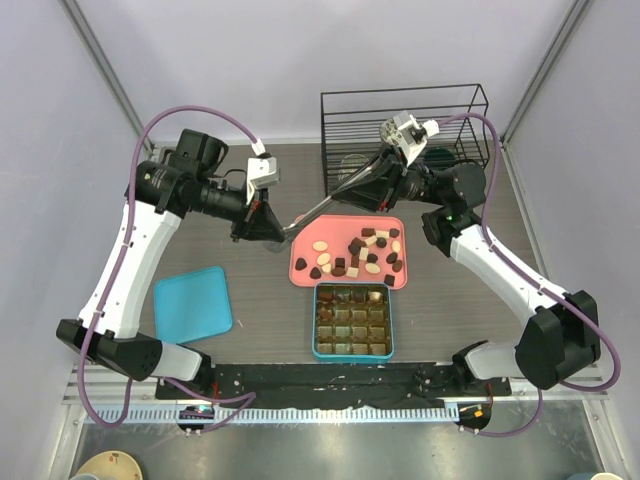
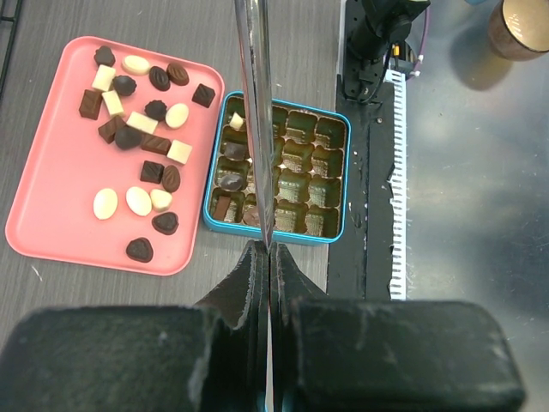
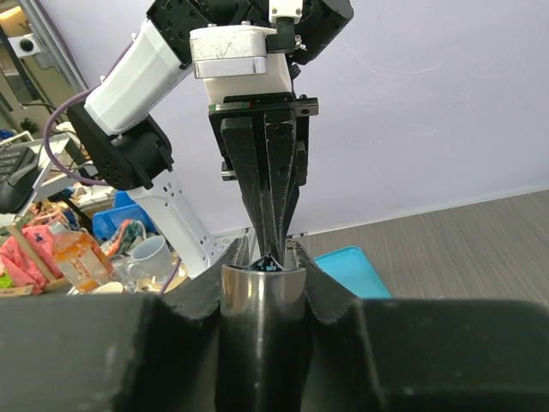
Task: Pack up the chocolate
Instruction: Adjust the clamp.
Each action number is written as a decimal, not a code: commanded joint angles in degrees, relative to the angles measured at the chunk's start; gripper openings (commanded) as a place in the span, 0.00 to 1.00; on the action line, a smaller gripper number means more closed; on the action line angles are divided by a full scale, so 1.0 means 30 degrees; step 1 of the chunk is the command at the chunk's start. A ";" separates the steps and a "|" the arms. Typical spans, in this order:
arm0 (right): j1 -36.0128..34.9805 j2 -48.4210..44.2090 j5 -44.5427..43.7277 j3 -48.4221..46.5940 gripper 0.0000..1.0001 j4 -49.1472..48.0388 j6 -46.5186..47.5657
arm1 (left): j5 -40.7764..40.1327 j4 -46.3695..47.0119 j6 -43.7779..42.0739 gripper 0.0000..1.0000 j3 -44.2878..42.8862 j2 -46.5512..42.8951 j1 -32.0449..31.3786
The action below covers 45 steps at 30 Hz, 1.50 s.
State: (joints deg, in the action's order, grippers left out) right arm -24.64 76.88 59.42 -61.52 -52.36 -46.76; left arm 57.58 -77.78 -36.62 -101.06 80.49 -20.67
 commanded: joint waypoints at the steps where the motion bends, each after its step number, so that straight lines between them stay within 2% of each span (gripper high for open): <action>1: 0.0041 -0.0373 -0.0616 -0.0501 0.17 -0.0916 -0.0174 | 0.0669 -0.5774 -0.0214 0.02 -0.0211 -0.0404 -0.0201; 5: 0.0041 -0.0694 -0.0733 -0.0003 0.15 -0.1033 -0.0174 | 0.0669 -0.5773 -0.0185 0.03 -0.0241 -0.0345 -0.0230; 7: 0.0041 -0.0841 -0.0851 0.0201 0.15 -0.1034 -0.0116 | 0.0552 -0.5802 -0.0127 0.06 -0.0299 -0.0287 -0.0201; 9: 0.0041 -0.1075 -0.0997 0.0319 0.14 -0.0976 0.0088 | 0.0204 -0.5803 0.0048 0.20 -0.0532 -0.0199 -0.0230; 10: 0.0041 -0.1163 -0.1200 0.0436 0.14 -0.0888 0.0235 | 0.0027 -0.5774 0.0136 0.46 -0.0708 -0.0141 -0.0202; 11: 0.0041 -0.1280 -0.1261 0.0408 0.13 -0.0626 0.0526 | -0.0265 -0.5744 0.0543 0.63 -0.0883 -0.0082 -0.0201; 12: 0.0070 -0.1514 -0.1377 0.0408 0.13 0.0392 0.0906 | -0.0616 -0.5454 0.0837 0.74 -0.1262 0.0006 -0.0143; 13: 0.0070 -0.1690 -0.1726 0.0350 0.12 0.1127 0.2041 | -0.1316 -0.5248 0.1188 0.76 -0.1440 0.0007 -0.0114; 14: 0.0070 -0.1837 -0.1933 0.0291 0.11 0.1975 0.2748 | -0.1671 -0.5043 0.1539 0.92 -0.1558 -0.0051 0.0003; 15: 0.0070 -0.2244 -0.2138 0.0262 0.10 0.3869 0.3423 | -0.1994 -0.4403 0.1833 0.93 -0.1704 -0.0255 0.0352; 16: 0.0041 -0.2422 -0.2778 0.0116 0.10 0.4961 0.5257 | -0.2809 -0.4019 0.2126 1.00 -0.1763 -0.0373 0.0616; 18: 0.0041 -0.2745 -0.3542 -0.0031 0.08 0.8174 0.7169 | -0.3721 -0.3111 0.3122 1.00 -0.1852 -0.0695 0.1521; 20: 0.0041 -0.3068 -0.5146 -0.0149 0.08 1.0032 0.9457 | -0.5269 -0.1909 0.3680 1.00 -0.1881 -0.0755 0.2285; 21: -0.0017 -0.3185 -0.5709 -0.0091 0.09 1.1317 1.0074 | -0.5452 -0.1645 0.3856 1.00 -0.1881 -0.0726 0.3275; 25: -0.0310 -0.3537 -0.8695 0.0582 0.11 1.3026 1.2565 | -0.5511 -0.1466 0.4121 1.00 -0.1035 0.0354 0.4837; 26: -0.0369 -0.3392 -1.0008 0.0642 0.12 1.3348 1.3324 | -0.6528 -0.1003 0.4266 1.00 0.0100 0.0474 0.4867; 28: -0.0428 -0.3187 -1.2091 0.0526 0.04 1.4432 1.3829 | -0.7908 0.0430 0.5057 1.00 0.1393 0.0272 0.4838; 29: -0.0428 -0.2896 -1.3000 0.0554 0.03 1.4696 1.3975 | -0.8495 0.2294 0.5233 1.00 0.3024 -0.0310 0.4838; 32: -0.0457 -0.2514 -1.5640 0.1109 0.04 1.4555 1.4445 | -0.9438 0.4649 0.5410 1.00 0.4940 -0.1425 0.4838; 37: -0.0457 -0.1752 -1.8190 0.2133 0.04 1.3530 1.4738 | -0.9496 0.4862 0.5410 1.00 0.5999 -0.0903 0.4838; 45: -0.0633 -0.0930 -1.9718 0.3044 0.06 1.2824 1.5294 | -0.9731 0.5476 0.5235 1.00 0.7259 -0.0609 0.4838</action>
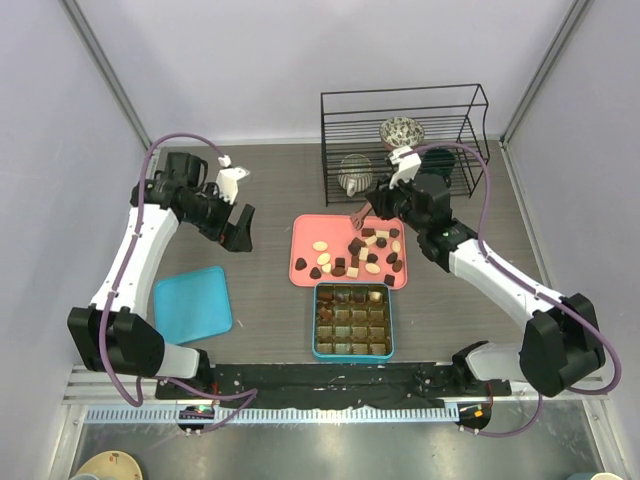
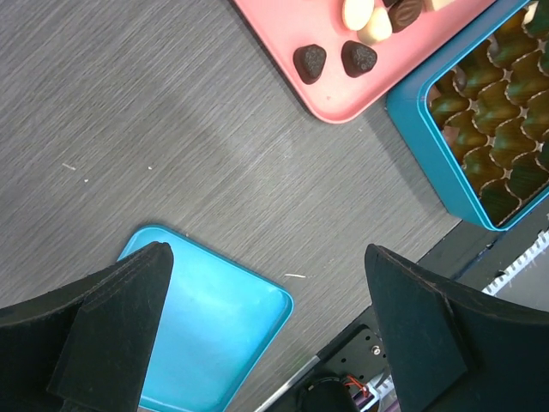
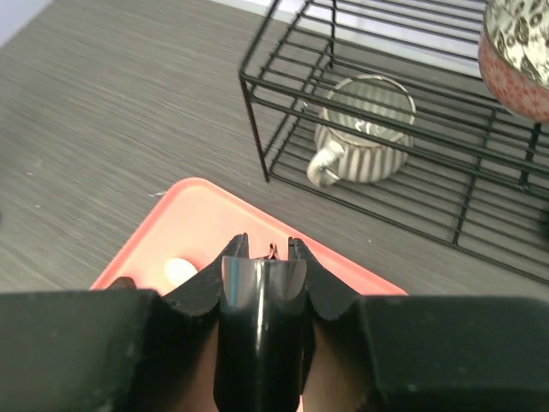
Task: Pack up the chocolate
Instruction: Adjust the clamp, then pick up the fake chocolate from the plate.
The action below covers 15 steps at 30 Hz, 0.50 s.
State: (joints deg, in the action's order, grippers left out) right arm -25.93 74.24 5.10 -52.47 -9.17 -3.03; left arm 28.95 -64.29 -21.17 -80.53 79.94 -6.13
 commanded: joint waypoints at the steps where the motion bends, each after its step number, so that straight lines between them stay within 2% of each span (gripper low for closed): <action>1: -0.0203 -0.0106 -0.2512 0.0173 0.06 -0.1602 0.0803 | -0.0158 0.0982 0.0083 1.00 0.0505 -0.0427 -0.0007; 10: -0.0232 -0.0166 -0.3224 0.0468 0.19 -0.2129 0.0775 | 0.0106 0.0835 -0.0501 1.00 0.0828 -0.0456 -0.0007; 15: -0.0232 -0.0048 -0.3342 0.0584 0.34 -0.2158 0.0687 | 0.0047 0.0542 -0.0883 1.00 0.0945 -0.0690 -0.0007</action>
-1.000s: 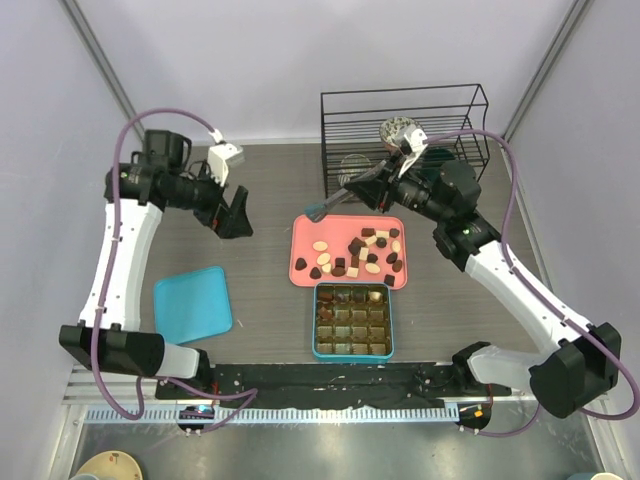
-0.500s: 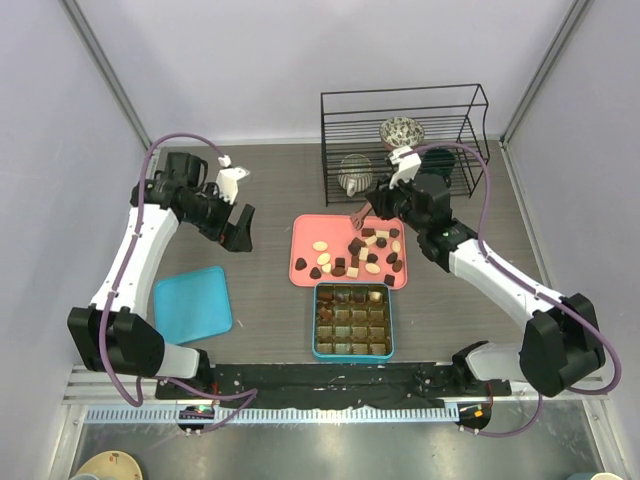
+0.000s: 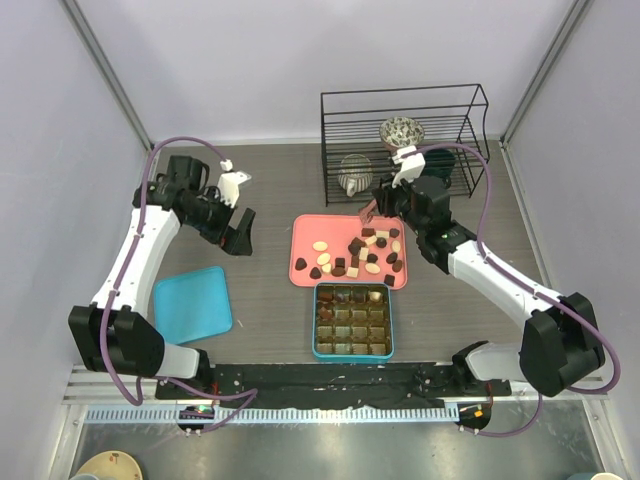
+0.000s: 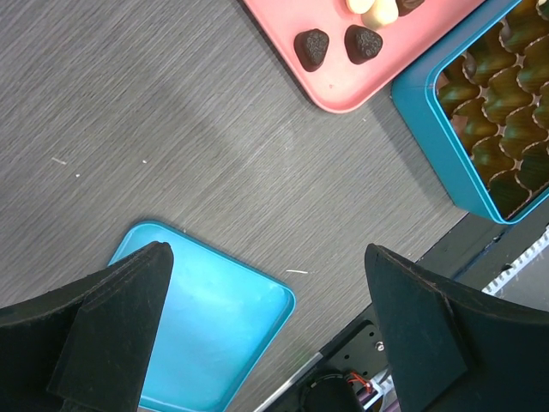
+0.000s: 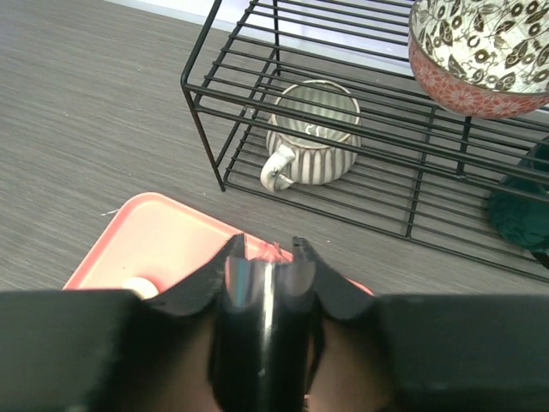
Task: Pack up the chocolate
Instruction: Pick up the fake chocolate from the plate.
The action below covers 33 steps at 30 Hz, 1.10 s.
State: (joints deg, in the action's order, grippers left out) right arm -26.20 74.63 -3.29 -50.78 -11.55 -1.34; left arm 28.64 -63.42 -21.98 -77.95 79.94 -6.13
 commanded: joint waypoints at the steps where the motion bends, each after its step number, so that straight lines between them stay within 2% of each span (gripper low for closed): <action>1: -0.0116 -0.0209 -0.0573 0.0024 0.36 -0.1393 0.0155 | 0.0149 0.0222 -0.0672 1.00 0.0086 -0.0690 -0.0007; 5: -0.0116 -0.0150 -0.0661 0.0082 0.45 -0.1569 0.0184 | 0.0149 0.0192 -0.0731 1.00 0.0174 -0.0749 -0.0007; 8: -0.0116 -0.0063 -0.0691 0.0141 0.46 -0.1744 0.0184 | 0.0120 0.0134 -0.0789 1.00 0.0115 -0.0778 -0.0007; 13: -0.0116 0.0026 -0.0603 0.0492 0.45 -0.2591 0.0213 | 0.0120 0.0133 -0.0935 1.00 0.0173 -0.1070 -0.0007; 18: -0.0116 0.0201 -0.0544 0.0785 0.37 -0.3735 0.0126 | -0.0026 0.0163 -0.1111 1.00 0.0203 -0.1364 -0.0007; 33: -0.0145 0.1812 -0.0661 0.0841 0.41 -0.7191 0.1092 | -0.0144 0.0075 -0.1229 1.00 0.0086 -0.1481 -0.0007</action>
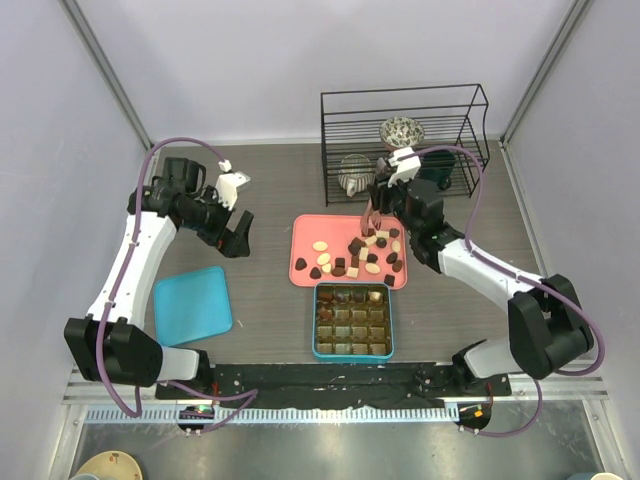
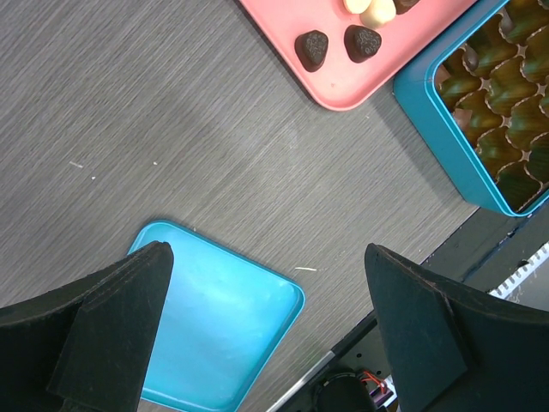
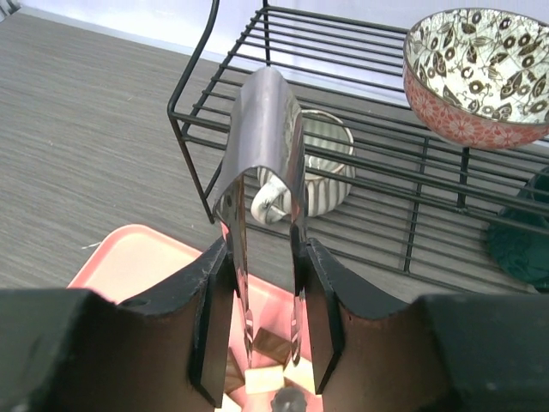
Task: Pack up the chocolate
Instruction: Pick up the fake chocolate from the plate.
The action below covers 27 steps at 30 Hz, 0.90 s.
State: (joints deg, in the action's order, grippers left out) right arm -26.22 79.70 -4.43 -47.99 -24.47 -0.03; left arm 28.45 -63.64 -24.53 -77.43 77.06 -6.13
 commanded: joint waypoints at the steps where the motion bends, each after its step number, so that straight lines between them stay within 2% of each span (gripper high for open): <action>1: -0.0138 0.0209 -0.0340 0.0086 0.42 -0.3643 0.0771 | -0.0107 0.0148 -0.0377 1.00 -0.0118 -0.0520 -0.0007; 7: -0.0138 0.0649 -0.0341 0.0936 0.44 -0.5609 0.0744 | -0.0195 0.0118 -0.0464 1.00 -0.0206 -0.0490 -0.0007; 27: -0.0138 0.0679 -0.0283 0.3163 0.46 -0.6287 -0.0457 | -0.0195 -0.0262 -0.0787 1.00 -0.0353 -0.0666 -0.0007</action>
State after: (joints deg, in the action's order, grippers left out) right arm -26.26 82.98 -4.86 -39.70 -40.82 0.51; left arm 27.42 -64.12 -26.00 -77.43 76.64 -6.13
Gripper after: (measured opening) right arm 0.464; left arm 0.996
